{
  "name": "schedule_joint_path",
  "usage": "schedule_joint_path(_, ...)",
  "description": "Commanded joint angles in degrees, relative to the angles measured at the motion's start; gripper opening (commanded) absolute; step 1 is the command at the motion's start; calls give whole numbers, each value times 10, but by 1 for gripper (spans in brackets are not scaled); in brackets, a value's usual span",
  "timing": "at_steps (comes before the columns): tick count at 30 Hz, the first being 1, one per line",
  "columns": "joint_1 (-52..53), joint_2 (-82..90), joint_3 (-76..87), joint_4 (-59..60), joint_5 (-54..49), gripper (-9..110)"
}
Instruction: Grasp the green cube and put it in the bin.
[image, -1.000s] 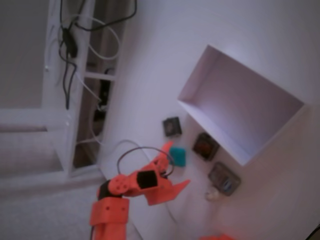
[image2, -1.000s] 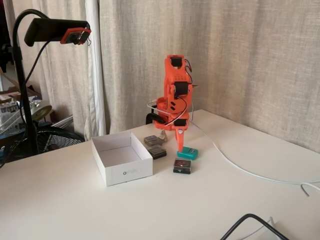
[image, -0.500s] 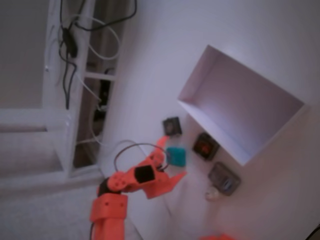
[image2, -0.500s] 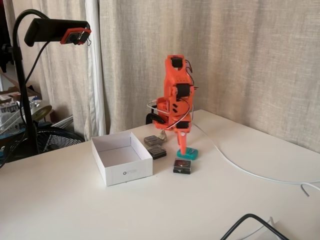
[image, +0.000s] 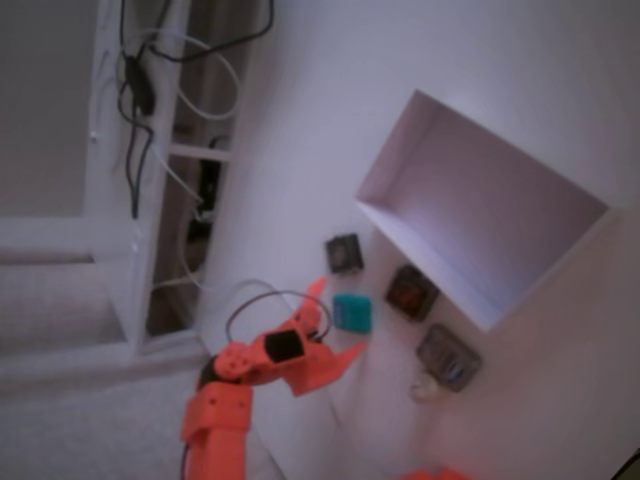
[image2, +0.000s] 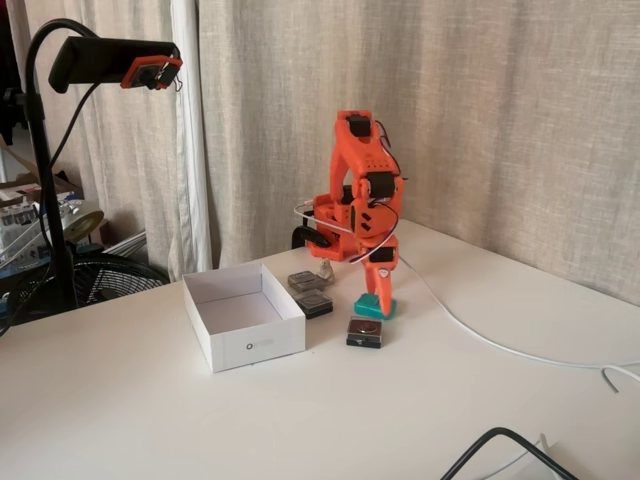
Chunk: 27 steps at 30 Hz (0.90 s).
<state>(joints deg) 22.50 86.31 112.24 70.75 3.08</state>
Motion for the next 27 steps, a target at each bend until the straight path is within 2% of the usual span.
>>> schedule_joint_path(1, -4, -4, -2, 2, 2, 47)
schedule_joint_path(4, -7, -11, 2, -4, -3, 42)
schedule_joint_path(10, -15, -20, 2, -6, -3, 42)
schedule_joint_path(19, -9, -32, 3, -2, 2, 35)
schedule_joint_path(27, 0, -33, 3, -39, -1, 31)
